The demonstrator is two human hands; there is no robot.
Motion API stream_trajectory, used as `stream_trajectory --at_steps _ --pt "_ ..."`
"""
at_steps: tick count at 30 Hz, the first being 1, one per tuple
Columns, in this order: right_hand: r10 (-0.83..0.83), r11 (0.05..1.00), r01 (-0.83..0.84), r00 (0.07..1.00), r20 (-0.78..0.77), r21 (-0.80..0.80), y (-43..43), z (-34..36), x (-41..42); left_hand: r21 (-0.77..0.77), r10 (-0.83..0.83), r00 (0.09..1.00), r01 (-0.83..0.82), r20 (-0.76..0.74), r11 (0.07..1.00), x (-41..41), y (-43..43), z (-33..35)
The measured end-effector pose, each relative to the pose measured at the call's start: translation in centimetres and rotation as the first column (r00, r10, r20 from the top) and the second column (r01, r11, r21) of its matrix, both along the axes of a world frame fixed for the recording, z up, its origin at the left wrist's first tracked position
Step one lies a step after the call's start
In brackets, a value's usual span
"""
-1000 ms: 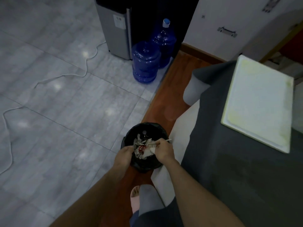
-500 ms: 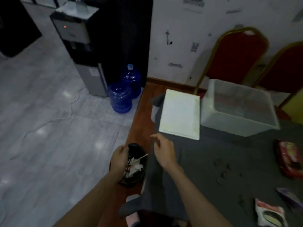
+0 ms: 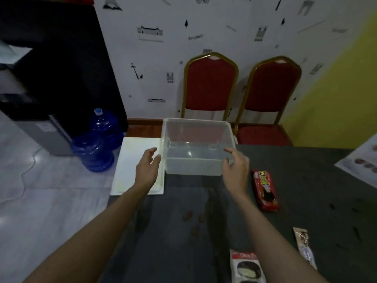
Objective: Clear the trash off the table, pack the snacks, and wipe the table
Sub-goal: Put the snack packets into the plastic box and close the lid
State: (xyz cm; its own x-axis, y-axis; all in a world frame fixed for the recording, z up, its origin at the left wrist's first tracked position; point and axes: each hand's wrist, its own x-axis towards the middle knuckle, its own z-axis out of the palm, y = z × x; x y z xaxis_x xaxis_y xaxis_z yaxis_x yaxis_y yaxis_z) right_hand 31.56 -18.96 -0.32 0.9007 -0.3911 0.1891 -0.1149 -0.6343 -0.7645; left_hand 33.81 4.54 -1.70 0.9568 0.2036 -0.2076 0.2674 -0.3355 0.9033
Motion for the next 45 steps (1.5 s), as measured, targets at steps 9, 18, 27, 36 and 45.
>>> stream_trajectory --at_steps 9,18,27,36,45 --pt "0.03 0.982 0.008 0.98 -0.198 0.191 -5.7 -2.8 3.8 -0.056 0.193 0.969 -0.204 -0.158 0.977 3.6 -5.0 -2.4" --pt "0.001 0.979 0.042 0.978 -0.211 0.197 -6.6 -3.6 -0.3 0.042 0.169 0.982 -0.166 -0.084 0.985 -2.1 -5.1 -2.9" --pt "0.059 0.972 0.006 0.961 -0.271 0.236 -6.5 -3.1 -3.9 -0.21 0.18 0.957 -0.228 -0.226 0.951 -5.1 -6.0 -3.0" --pt "-0.095 0.976 0.15 0.945 -0.313 0.157 -13.1 -5.8 -9.9 0.094 -0.326 0.932 0.343 -0.159 0.934 -12.8 -12.6 -6.4" --pt "0.075 0.99 -0.123 0.873 -0.482 -0.068 -20.7 -7.8 -9.5 0.443 -0.873 0.464 0.821 -0.15 0.36 -16.6 -20.8 -10.1"
